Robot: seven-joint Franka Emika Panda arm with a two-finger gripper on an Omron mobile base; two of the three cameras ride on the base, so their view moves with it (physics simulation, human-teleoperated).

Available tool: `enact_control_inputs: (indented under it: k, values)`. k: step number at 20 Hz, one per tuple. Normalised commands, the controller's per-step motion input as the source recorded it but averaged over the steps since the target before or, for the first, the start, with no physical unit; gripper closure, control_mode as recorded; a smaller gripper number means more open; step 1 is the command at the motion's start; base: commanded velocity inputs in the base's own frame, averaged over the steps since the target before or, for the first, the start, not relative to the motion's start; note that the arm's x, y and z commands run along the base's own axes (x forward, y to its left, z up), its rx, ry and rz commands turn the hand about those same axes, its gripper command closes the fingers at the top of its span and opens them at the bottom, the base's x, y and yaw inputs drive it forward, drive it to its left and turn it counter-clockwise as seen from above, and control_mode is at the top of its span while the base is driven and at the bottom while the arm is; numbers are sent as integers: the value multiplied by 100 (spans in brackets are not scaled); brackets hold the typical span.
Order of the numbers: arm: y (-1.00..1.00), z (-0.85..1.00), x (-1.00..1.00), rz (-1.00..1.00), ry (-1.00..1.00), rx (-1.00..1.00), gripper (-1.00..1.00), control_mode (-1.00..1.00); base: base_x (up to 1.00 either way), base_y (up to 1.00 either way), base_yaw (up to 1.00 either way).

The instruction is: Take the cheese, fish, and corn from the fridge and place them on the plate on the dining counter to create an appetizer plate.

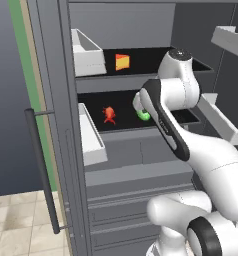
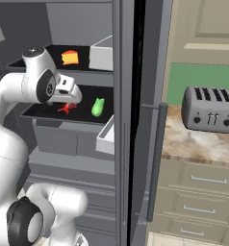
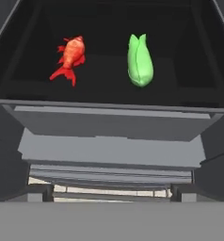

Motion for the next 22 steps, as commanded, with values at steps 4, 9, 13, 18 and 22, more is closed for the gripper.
enact_control_inputs:
  k: [4,9,13,18,22]
  values:
    - [8,18,0,-13,-3,-1,-100,-100,0,0,0]
    - [10,0,37,-20,0,2,-100,-100,0,0,0]
    - [0,38,3,-13,-5,14,-100,-100,0,0,0]
    - [3,59,0,-2,-7,5,-100,-100,0,0,0]
    - [18,36,0,0,-7,-4,-100,-100,0,0,0]
